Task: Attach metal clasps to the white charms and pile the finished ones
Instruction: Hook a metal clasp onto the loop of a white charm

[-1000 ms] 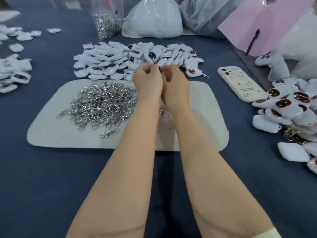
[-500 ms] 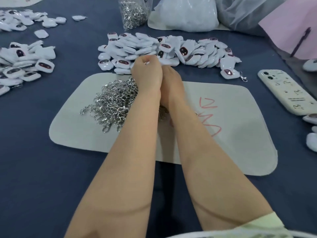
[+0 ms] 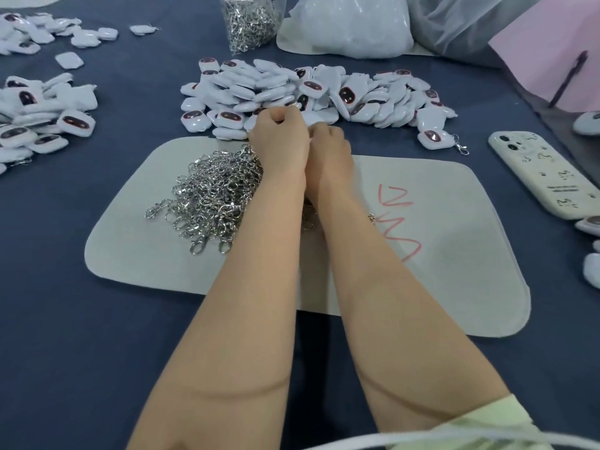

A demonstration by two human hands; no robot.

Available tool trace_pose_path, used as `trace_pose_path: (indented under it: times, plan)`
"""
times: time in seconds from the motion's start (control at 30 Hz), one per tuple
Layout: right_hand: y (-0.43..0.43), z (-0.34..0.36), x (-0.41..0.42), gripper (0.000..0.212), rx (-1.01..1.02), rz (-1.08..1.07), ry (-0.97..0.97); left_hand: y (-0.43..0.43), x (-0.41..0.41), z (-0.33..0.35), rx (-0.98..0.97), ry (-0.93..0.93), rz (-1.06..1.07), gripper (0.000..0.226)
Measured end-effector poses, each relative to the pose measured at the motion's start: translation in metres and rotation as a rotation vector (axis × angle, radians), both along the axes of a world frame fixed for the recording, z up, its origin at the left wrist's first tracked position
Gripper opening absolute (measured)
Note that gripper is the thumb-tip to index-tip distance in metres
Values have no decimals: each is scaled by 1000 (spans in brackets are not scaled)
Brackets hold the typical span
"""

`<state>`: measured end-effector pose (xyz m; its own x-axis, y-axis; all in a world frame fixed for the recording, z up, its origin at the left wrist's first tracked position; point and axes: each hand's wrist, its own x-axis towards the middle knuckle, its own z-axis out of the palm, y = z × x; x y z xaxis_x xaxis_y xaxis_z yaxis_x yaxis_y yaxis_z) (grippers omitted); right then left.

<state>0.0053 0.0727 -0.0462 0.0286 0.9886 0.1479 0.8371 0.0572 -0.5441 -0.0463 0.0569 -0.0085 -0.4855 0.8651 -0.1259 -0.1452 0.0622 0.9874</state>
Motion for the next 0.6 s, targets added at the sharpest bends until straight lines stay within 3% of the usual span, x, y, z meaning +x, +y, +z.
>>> trace_pose_path:
  times: [0.2,0.27,0.37,0.43,0.57,0.6]
  plan:
    - [1,4,-2,32,-10,-15,-25,1,-1,-4,10,-18,-7,23]
    - [2,4,-4,30,2,-52,17,3,-2,-5,9,-39,-17,14]
    - [0,3,-3,35,74,-105,92,3,-3,-5,-13,-67,-21,24]
    - [-3,4,-2,38,155,-124,267,1,-4,-4,9,-88,-10,11]
    - [-11,28,7,29,221,-199,746,-3,-3,1,44,-72,-41,37]
    - [-12,36,11,36,190,-203,833,-5,-1,3,56,-64,-80,39]
